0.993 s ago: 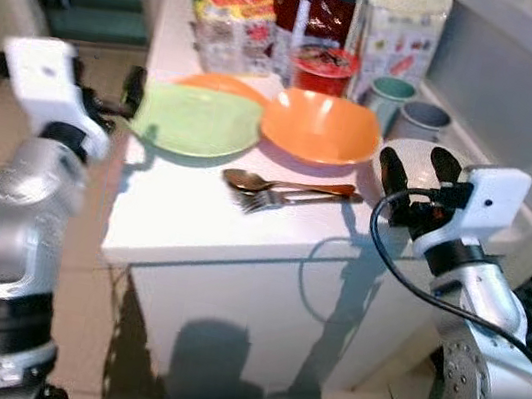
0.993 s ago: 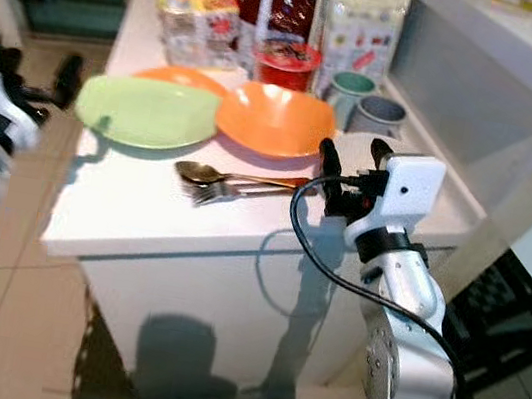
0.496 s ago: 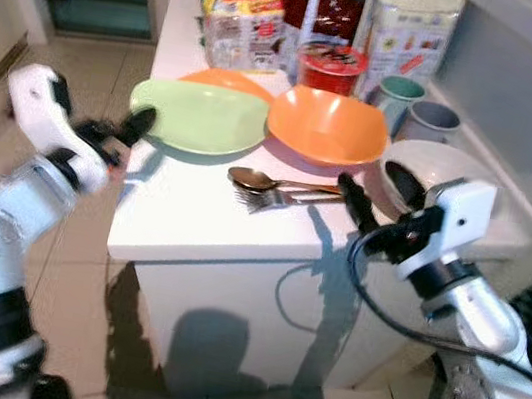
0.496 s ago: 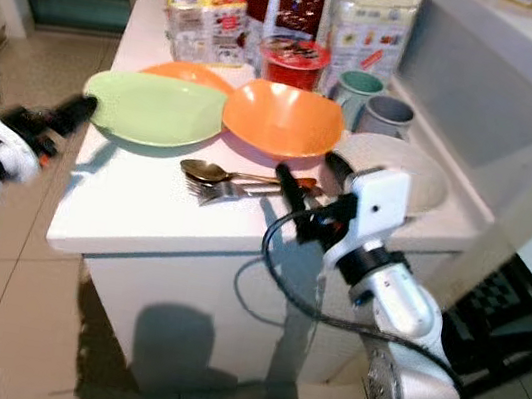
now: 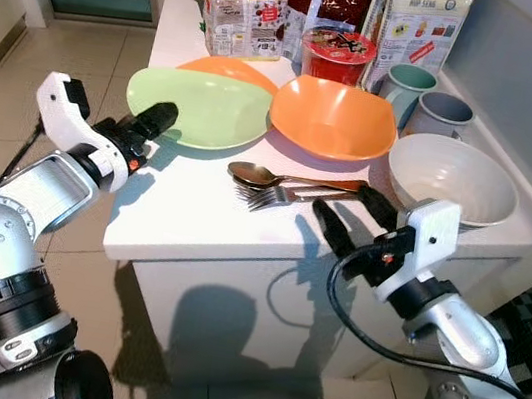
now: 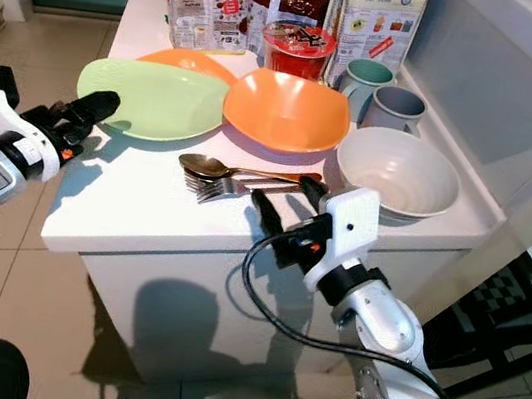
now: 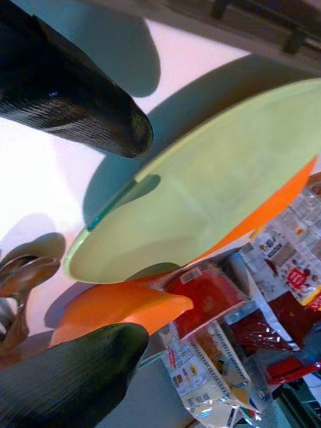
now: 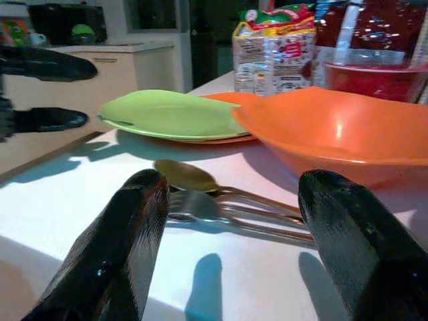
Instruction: Setting the table
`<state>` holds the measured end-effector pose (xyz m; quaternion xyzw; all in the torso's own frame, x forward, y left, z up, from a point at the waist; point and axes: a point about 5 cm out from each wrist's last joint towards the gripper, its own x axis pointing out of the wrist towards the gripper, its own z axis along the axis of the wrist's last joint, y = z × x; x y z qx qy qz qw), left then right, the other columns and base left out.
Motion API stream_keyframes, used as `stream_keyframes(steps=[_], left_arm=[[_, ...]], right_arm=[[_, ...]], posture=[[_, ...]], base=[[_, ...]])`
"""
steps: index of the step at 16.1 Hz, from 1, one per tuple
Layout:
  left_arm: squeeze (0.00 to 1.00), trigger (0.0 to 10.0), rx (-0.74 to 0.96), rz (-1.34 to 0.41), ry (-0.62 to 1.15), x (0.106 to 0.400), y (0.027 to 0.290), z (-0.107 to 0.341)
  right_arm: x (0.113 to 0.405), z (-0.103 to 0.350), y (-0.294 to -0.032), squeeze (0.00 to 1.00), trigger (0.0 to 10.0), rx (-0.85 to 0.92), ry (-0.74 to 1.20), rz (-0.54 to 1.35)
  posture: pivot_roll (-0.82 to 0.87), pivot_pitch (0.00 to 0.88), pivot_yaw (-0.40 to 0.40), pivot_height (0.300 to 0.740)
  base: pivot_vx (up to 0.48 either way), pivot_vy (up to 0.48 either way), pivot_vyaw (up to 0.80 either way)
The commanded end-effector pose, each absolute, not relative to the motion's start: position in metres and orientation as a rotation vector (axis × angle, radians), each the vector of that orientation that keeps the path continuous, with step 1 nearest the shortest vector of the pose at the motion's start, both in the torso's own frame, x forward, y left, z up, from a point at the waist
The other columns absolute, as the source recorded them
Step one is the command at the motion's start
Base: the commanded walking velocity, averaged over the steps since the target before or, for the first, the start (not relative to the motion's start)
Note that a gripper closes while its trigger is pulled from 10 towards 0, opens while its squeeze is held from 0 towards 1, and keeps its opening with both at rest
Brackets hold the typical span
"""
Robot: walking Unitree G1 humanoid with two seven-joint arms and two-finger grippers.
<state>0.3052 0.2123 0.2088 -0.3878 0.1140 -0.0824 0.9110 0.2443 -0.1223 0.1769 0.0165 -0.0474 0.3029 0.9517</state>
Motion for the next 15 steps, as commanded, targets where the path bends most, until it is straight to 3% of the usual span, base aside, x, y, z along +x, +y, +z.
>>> stream_keyframes(steps=[1,6,14,15], left_arm=[[0.00,10.0,-0.811,-0.174,0.269,0.307,0.209,0.207],[0.00,10.0,-0.800,-0.157,0.336,0.313,0.203,0.200],[0.00,10.0,-0.825,-0.195,0.305,0.333,0.191,0.207],[0.00,5.9,-0.825,-0.197,0.306,0.333,0.190,0.206]], right_arm=[[0.241,0.179,-0.119,0.00,10.0,0.046,-0.098,0.655],[0.240,0.179,-0.108,0.00,10.0,0.082,-0.099,0.699],[0.242,0.178,-0.107,0.00,10.0,0.086,-0.101,0.667],[0.242,0.178,-0.107,0.00,10.0,0.086,-0.100,0.666]], posture=[[0.07,0.065,0.009,0.740],[0.07,0.059,0.016,0.740],[0.06,0.048,0.030,0.740],[0.06,0.047,0.030,0.740]], base=[[0.000,0.000,0.00],[0.000,0.000,0.00],[0.000,0.000,0.00],[0.000,0.000,0.00]])
